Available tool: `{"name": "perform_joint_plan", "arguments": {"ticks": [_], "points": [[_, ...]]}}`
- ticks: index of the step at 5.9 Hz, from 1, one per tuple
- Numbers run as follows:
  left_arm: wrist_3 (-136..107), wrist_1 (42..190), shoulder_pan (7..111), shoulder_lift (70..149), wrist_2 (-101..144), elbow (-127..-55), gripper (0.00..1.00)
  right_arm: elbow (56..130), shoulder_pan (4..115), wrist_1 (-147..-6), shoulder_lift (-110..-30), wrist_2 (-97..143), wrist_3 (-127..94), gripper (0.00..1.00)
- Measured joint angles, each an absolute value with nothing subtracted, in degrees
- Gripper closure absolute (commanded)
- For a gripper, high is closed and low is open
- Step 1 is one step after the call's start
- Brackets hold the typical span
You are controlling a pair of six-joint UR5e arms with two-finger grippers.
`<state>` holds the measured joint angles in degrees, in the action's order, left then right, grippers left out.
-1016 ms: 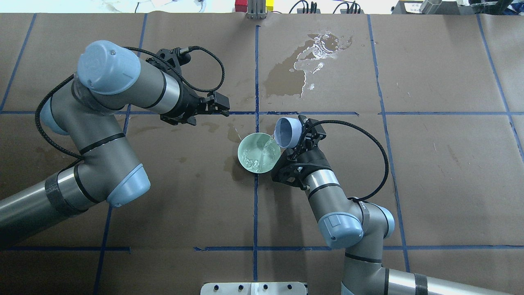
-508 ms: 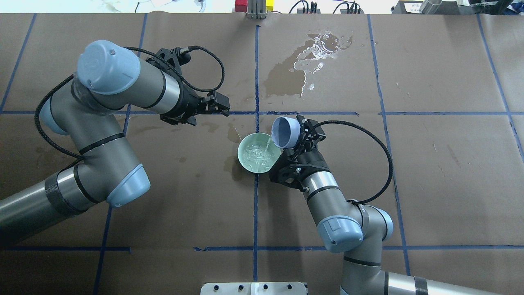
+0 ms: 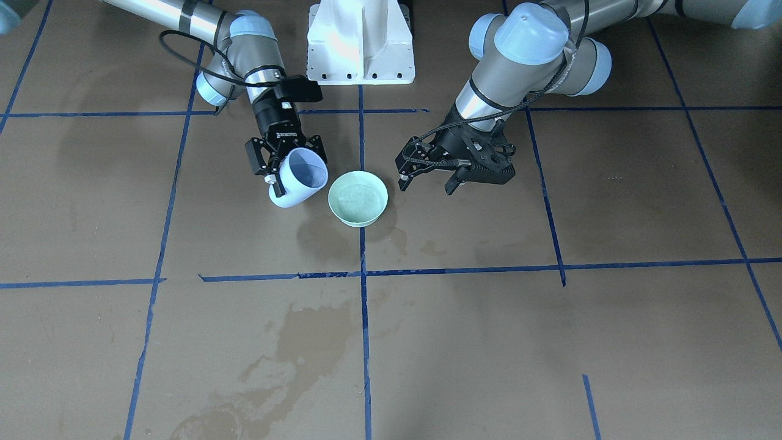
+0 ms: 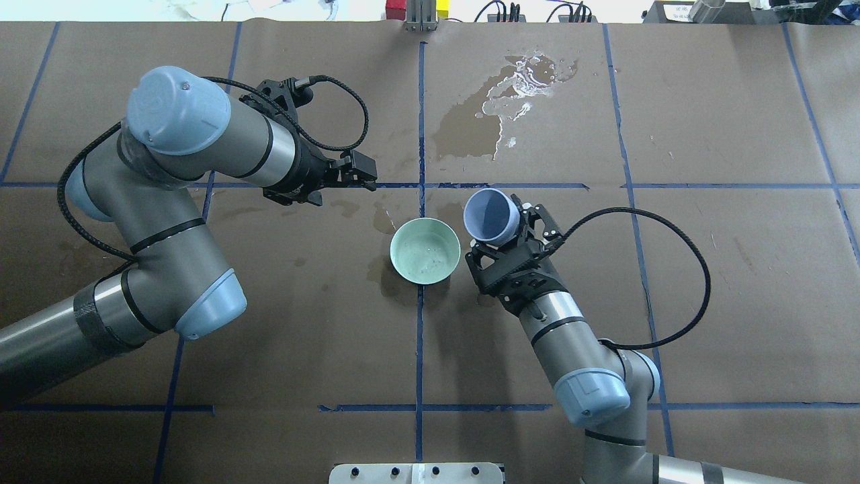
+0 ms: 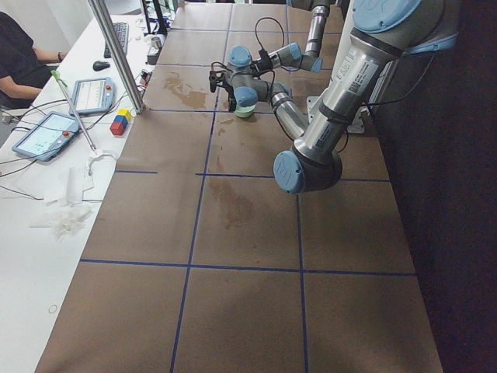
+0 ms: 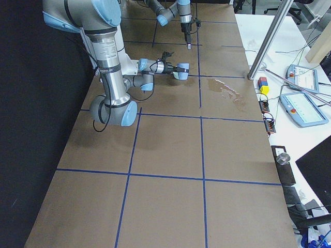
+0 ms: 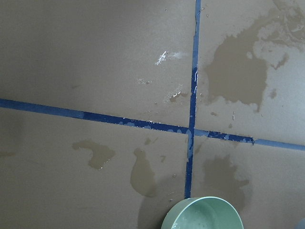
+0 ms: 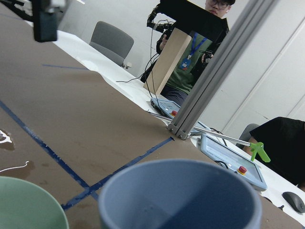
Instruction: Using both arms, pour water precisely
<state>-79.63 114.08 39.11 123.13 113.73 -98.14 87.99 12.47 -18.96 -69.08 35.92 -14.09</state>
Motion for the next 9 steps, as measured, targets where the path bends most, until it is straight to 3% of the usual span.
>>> {"name": "perform_joint_plan", "arguments": {"ticks": [2, 5, 7, 9], "points": [[-79.63, 114.08, 39.11, 123.13, 113.73, -98.09, 0.00, 88.08, 12.76, -3.53, -77.69, 35.66, -19.15, 0.96], [-79.63, 114.08, 39.05, 123.16, 113.65, -98.15, 0.00, 87.88, 13.94, 12.56, -98.85, 34.60, -26.44, 0.96], [-79.67, 114.08, 39.03, 123.21, 113.64, -98.17, 0.00, 87.11, 15.80, 13.60, -104.04, 34.53, -35.14, 0.98], [-79.70, 114.08, 39.02, 123.22, 113.64, -98.17, 0.00, 84.47, 17.96, 12.74, -103.08, 34.73, -40.71, 0.98]]}}
